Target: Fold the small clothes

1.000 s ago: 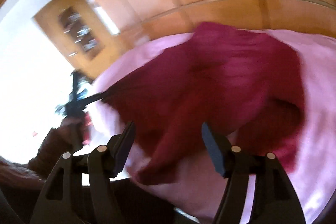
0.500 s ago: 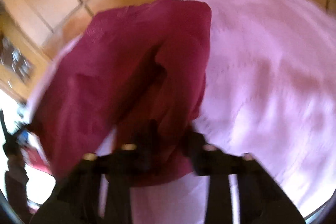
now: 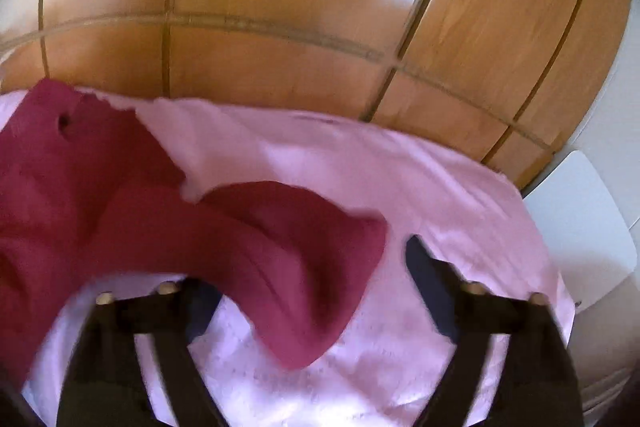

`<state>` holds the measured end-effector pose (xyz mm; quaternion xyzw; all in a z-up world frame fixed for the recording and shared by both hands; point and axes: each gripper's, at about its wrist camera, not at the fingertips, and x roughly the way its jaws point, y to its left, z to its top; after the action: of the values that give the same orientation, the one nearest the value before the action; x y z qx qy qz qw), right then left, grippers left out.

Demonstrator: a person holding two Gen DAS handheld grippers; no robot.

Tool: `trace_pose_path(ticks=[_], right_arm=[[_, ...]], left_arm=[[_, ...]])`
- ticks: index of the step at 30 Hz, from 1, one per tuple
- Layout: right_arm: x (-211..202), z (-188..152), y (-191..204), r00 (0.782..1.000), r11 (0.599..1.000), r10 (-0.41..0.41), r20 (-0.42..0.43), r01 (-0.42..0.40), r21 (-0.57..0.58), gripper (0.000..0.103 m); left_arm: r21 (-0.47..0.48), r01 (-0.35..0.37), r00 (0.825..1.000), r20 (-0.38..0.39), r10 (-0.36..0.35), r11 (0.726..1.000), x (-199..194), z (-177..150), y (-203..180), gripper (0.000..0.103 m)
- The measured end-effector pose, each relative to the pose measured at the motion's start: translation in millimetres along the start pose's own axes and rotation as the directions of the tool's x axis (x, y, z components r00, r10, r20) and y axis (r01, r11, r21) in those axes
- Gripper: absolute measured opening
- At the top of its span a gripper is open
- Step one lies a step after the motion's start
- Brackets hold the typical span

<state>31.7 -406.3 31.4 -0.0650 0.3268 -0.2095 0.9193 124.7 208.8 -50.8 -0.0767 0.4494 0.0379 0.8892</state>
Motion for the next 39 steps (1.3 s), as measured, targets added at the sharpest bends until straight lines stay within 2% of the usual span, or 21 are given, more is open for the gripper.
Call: trace_pose_path(ticks=[2,4,5,7,9,11,12,13,14,17,20,22,24,25,27,28,31,33,34,36,39], right_arm=[[-8,-5,14,0.998,0.998,0.059,-0.019,-0.058,0.008,0.086],[-12,-16,32,0.964,0.966,0.255,-0.071,-0.251,0.070,0.082],[-14,-27,46,0.906,0.911,0.408,-0.113,-0.395,0.122,0.082],[-19,-54,72,0.785,0.804,0.592,-0.180,-0.561,0.196,0.081],[-21,-89,112,0.575,0.631,0.775,-0.260,-0.713,0.305,0.072],[-21,-110,141,0.467,0.548,0.835,-0.290,-0.749,0.373,0.071],[-22,-119,154,0.427,0.514,0.857,-0.289,-0.755,0.408,0.073],[-24,-126,164,0.430,0.514,0.857,-0.283,-0.745,0.425,0.073],[-25,-126,170,0.453,0.530,0.848,-0.275,-0.739,0.417,0.073],[-35,-122,169,0.456,0.520,0.854,-0.251,-0.748,0.412,0.056],[-38,-115,172,0.465,0.520,0.854,-0.234,-0.765,0.379,0.055],[-28,-112,180,0.475,0.524,0.852,-0.223,-0.769,0.365,0.049],[-29,-115,191,0.466,0.519,0.854,-0.229,-0.788,0.332,0.012],[-32,-114,195,0.479,0.534,0.845,-0.239,-0.787,0.309,0.010],[-45,-112,191,0.531,0.575,0.815,-0.232,-0.788,0.220,0.008],[-49,-109,184,0.539,0.579,0.813,-0.222,-0.789,0.207,0.008],[-68,-97,134,0.601,0.620,0.784,-0.156,-0.769,0.158,0.007],[-75,-90,106,0.633,0.646,0.763,-0.129,-0.750,0.143,0.007],[-79,-89,86,0.671,0.681,0.733,-0.114,-0.722,0.127,0.007],[-84,-93,48,0.721,0.727,0.686,-0.096,-0.674,0.134,0.007],[-85,-108,24,0.727,0.738,0.675,-0.127,-0.660,0.139,0.007]], left_arm=[[-0.002,0.005,1.000,0.002,-0.005,1.000,-1,-1,2,0.005],[0.000,0.009,1.000,0.001,-0.009,1.000,-1,-1,2,0.005],[0.002,0.008,1.000,0.000,-0.008,1.000,0,0,3,0.005],[0.000,0.009,1.000,-0.002,-0.009,1.000,0,0,3,0.005],[-0.003,0.013,1.000,-0.003,-0.013,1.000,0,0,3,0.005],[-0.005,0.015,1.000,-0.002,-0.016,1.000,-1,0,3,0.005],[-0.008,0.018,1.000,-0.002,-0.018,1.000,-1,0,3,0.005],[-0.011,0.022,1.000,-0.002,-0.022,1.000,-2,0,3,0.005],[-0.011,0.025,1.000,-0.001,-0.025,1.000,-3,0,3,0.005],[-0.007,0.032,0.999,0.005,-0.032,0.999,-5,0,0,0.005],[0.003,0.031,0.999,0.009,-0.031,1.000,-7,-1,-3,0.005],[-0.001,0.034,0.999,0.012,-0.034,0.999,-9,-1,-5,0.005],[0.004,0.033,0.999,0.019,-0.033,0.999,-13,0,-6,0.005],[0.008,0.035,0.999,0.022,-0.036,0.999,-15,0,-7,0.005],[0.011,0.058,0.998,0.030,-0.058,0.998,-22,0,-8,0.005],[0.007,0.082,0.996,0.033,-0.082,0.997,-28,1,-7,0.005],[0.008,0.141,0.989,0.039,-0.141,0.990,-47,2,-10,0.005],[-0.003,0.216,0.976,0.026,-0.216,0.976,-62,0,-12,0.005],[-0.012,0.258,0.966,0.014,-0.258,0.966,-68,-3,-14,0.005],[-0.003,0.342,0.940,-0.016,-0.342,0.940,-82,-17,-23,0.005],[0.052,0.348,0.935,-0.086,-0.343,0.936,-86,-47,-40,0.005]])
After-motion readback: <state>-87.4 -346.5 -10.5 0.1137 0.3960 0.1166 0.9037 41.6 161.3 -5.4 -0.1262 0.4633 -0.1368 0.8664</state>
